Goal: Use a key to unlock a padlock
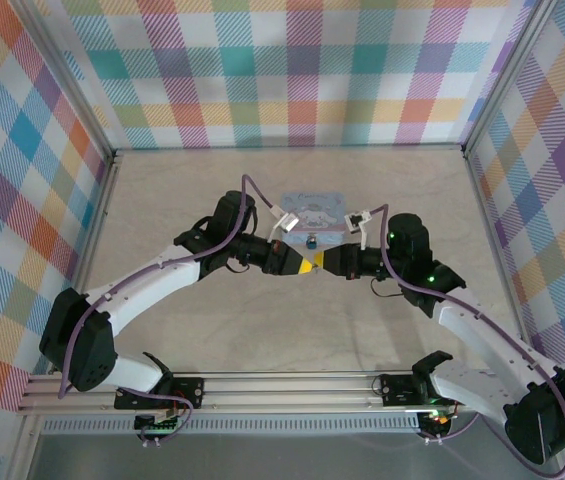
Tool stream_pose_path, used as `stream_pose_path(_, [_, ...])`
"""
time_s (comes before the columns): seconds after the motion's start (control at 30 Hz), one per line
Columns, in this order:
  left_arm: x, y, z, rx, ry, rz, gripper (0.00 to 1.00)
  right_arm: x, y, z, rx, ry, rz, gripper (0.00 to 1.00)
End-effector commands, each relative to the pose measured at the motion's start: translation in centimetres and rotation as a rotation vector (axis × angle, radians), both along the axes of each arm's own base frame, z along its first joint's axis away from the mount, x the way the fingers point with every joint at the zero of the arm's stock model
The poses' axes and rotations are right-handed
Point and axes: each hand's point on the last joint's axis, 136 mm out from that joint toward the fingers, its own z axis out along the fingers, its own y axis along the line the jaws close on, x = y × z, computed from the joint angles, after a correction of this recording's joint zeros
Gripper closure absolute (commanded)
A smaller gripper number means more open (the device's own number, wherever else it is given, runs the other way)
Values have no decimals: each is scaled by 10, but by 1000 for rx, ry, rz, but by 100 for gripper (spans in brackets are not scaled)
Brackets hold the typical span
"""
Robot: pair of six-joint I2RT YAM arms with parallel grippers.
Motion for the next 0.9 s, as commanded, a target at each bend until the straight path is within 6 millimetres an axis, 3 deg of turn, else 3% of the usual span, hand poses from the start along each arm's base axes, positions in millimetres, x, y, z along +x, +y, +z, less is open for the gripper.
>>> stream_pose_path(0.0, [-4, -2, 8, -20, -20, -35, 100, -9, 1, 13, 7, -37, 54, 78])
stream_pose_path(0.13, [-4, -2, 11, -28, -22, -39, 100, -16, 3, 13, 21, -26, 95, 83])
stream_pose_path(0.27, [-4, -2, 10, -26, -22, -37, 100, -18, 4, 14, 28, -32, 110, 100])
stream_pose_path(0.43, [8, 3, 9, -5, -31, 34, 99, -16, 1, 16, 33, -54, 82, 100])
stream_pose_path(0.6, [37, 15, 20, -83, -35, 223, 73, -1, -2, 22, 116, -86, -26, 100])
stream_pose_path(0.7, [43, 19, 30, -152, -34, 291, 59, 7, -4, 25, 182, -97, -78, 100])
stream_pose_path(0.87, [44, 20, 43, -247, -21, 327, 49, 12, -8, 30, 248, -126, -137, 100])
